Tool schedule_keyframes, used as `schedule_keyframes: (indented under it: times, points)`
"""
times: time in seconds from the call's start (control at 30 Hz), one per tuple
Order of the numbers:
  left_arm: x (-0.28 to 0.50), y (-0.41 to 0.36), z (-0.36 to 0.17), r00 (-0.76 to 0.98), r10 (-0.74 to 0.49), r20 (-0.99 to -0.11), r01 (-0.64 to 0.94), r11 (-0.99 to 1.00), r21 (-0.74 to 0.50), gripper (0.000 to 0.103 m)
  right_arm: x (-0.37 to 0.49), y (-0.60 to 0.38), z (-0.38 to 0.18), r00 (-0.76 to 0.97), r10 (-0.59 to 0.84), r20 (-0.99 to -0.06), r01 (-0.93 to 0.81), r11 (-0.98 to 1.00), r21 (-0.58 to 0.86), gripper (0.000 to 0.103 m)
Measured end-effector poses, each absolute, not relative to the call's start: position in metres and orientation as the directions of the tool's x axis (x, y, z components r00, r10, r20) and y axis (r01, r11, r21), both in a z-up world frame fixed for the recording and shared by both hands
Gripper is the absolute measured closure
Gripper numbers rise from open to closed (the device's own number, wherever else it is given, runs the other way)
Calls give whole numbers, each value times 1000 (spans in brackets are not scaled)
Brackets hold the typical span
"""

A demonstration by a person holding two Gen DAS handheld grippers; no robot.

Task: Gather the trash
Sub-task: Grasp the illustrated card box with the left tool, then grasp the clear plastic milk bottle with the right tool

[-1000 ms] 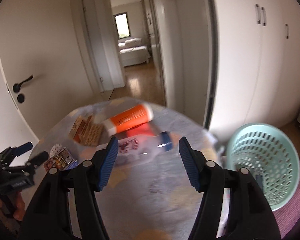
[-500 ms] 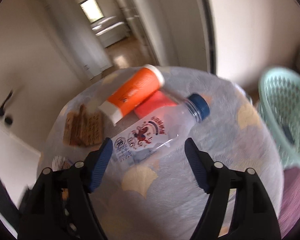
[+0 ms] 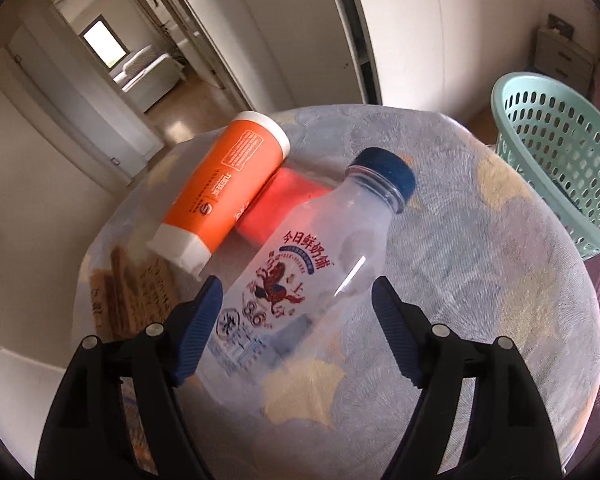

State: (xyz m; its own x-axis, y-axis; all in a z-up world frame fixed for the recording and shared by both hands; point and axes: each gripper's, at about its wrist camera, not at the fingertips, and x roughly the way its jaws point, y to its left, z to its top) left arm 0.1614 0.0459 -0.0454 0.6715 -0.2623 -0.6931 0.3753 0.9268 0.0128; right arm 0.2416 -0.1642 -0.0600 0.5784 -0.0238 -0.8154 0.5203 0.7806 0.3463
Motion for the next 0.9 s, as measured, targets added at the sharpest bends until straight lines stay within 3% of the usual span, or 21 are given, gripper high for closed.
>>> schedule_keyframes:
  times: [0.27,0.7,0.9]
  points:
    - [158,44,-43,670,-278,-688,375,927,-10,44,244,-163,-71,551,-6,-835,484,817,313,30]
    - [134,25,-35,653,-344,-675,416,907,-60,44,161,-168,-59,553,86,-829,32,992,125,42]
    - [125,1,-41,619,-365,-695,463,885,-53,43,136,-170,-57,523,152,-839,-199,979,54,40]
